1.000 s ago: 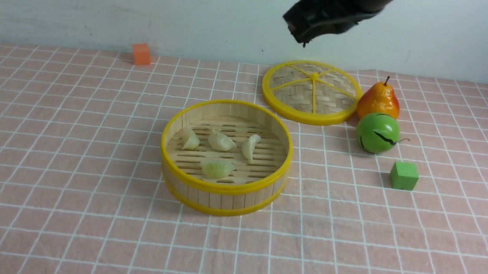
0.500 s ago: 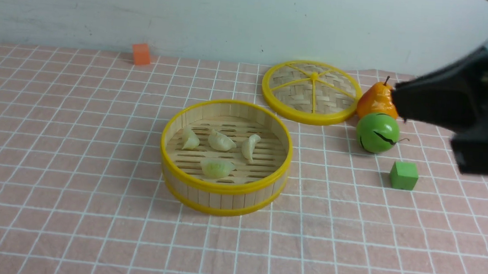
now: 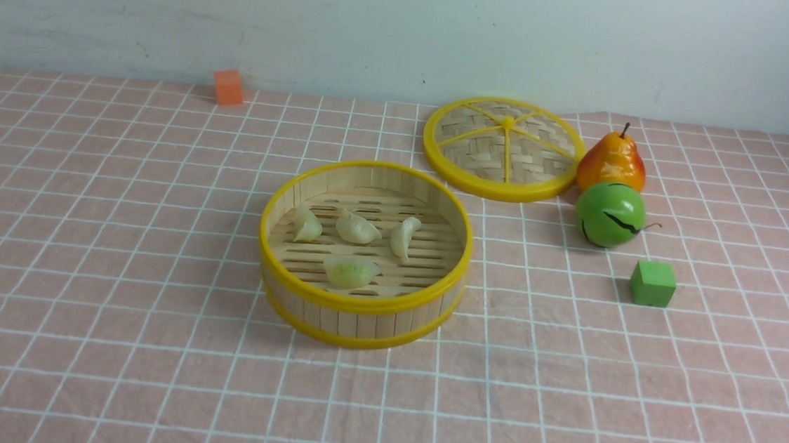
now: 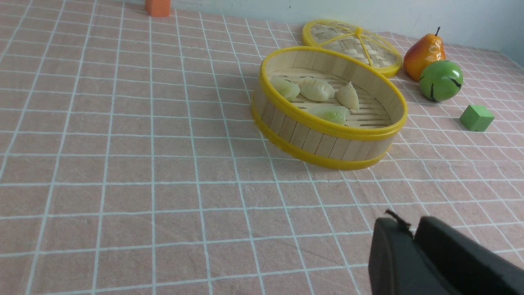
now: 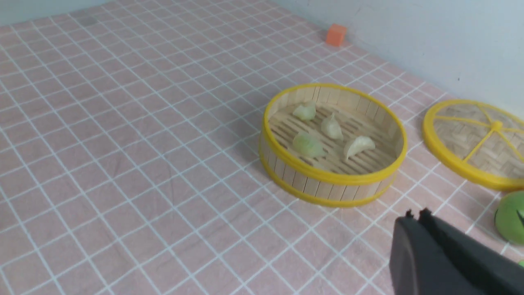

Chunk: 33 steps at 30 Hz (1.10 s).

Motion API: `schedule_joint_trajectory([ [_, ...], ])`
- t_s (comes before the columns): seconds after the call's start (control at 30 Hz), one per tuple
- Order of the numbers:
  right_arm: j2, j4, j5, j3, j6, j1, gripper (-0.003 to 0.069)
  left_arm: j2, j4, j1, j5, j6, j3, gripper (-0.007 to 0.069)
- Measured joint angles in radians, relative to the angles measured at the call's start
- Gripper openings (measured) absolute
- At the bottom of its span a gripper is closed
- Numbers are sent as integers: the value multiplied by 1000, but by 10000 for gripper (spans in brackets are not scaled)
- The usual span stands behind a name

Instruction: Put the dumplings into the steamer on the table with the pink tablecloth.

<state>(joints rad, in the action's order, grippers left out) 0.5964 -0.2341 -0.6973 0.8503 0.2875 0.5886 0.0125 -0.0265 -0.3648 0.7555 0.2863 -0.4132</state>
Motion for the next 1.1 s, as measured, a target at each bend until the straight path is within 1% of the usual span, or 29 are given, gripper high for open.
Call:
schedule_joint_trajectory([
  [0.17,-16,3,-54,-33,0,0,-1,0,0,0,0,0,0,71],
  [0.27,-18,41,-71,-37,0,0,-1,0,0,0,0,0,0,71],
  [0.47,-27,26,-73,-51,-4,0,-4,0,0,0,0,0,0,75],
  [0.53,-41,52,-19,-109,-52,0,-19,0,0,0,0,0,0,78],
  [0.6,-77,114,83,-189,-151,0,-21,0,0,0,0,0,0,81],
  [0.63,-82,121,83,-199,-151,0,-21,0,0,0,0,0,0,81],
  [0.67,-119,174,161,-271,-224,-11,-21,0,0,0,0,0,0,83],
  [0.7,-131,187,197,-293,-256,-17,-21,0,0,0,0,0,0,83],
  [0.73,-194,229,289,-395,-330,-60,-21,0,0,0,0,0,0,85],
  [0.8,-258,234,378,-485,-390,-118,-21,0,0,0,0,0,0,88],
  [0.83,-315,234,428,-559,-412,-180,-21,0,0,0,0,0,0,89],
  [0.87,-315,234,436,-570,-414,-180,-21,0,0,0,0,0,0,89],
  [0.9,-386,234,500,-648,-430,-268,-21,0,0,0,0,0,0,90],
  [0.93,-394,234,506,-667,-431,-278,-21,0,0,0,0,0,0,91],
  [1.0,-477,229,559,-756,-435,-397,-21,0,0,0,0,0,0,92],
  [1.1,-565,227,597,-849,-438,-533,-21,0,0,0,0,0,0,92],
])
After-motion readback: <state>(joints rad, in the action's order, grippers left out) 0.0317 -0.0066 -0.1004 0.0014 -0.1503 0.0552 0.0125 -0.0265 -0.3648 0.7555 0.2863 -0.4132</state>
